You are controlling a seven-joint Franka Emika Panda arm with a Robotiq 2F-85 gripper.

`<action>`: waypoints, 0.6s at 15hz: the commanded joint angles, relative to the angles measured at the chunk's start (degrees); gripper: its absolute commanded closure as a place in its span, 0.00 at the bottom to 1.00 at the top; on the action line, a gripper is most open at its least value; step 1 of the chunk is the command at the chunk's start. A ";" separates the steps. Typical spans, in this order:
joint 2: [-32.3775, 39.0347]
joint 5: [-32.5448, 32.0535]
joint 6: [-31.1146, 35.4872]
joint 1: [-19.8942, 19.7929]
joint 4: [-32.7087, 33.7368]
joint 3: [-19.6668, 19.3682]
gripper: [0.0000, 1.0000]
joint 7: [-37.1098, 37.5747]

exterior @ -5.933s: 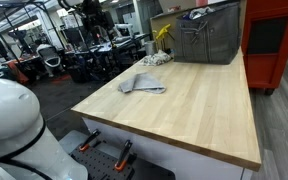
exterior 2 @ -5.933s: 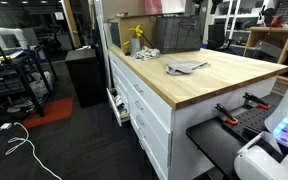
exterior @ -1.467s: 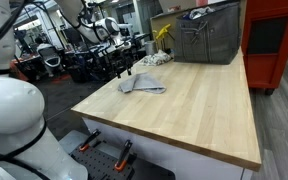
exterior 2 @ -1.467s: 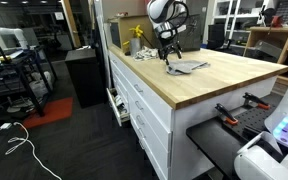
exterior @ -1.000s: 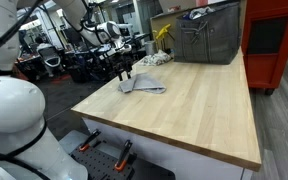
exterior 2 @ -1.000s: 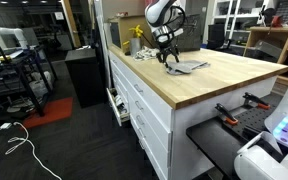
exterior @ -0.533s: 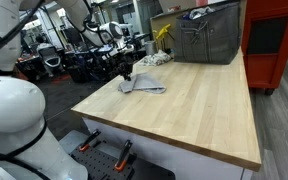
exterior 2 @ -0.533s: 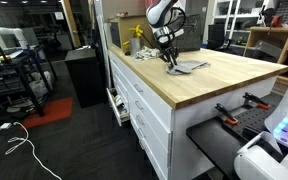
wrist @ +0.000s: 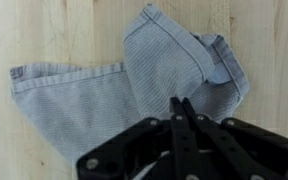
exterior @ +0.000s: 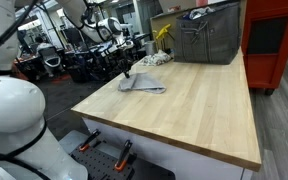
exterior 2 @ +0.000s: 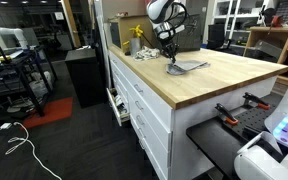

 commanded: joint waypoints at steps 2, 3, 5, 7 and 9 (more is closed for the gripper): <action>-1.54 0.48 -3.89 -0.77 0.71 -1.73 0.99 1.99; -0.55 0.89 -5.15 -0.88 2.11 -2.28 0.99 3.30; -0.76 -0.02 -3.03 -0.71 0.80 -2.01 0.98 2.40; -0.63 0.06 -3.75 -1.06 1.20 -2.44 0.98 3.37; -0.59 0.13 -3.84 -1.09 1.25 -2.48 0.98 3.47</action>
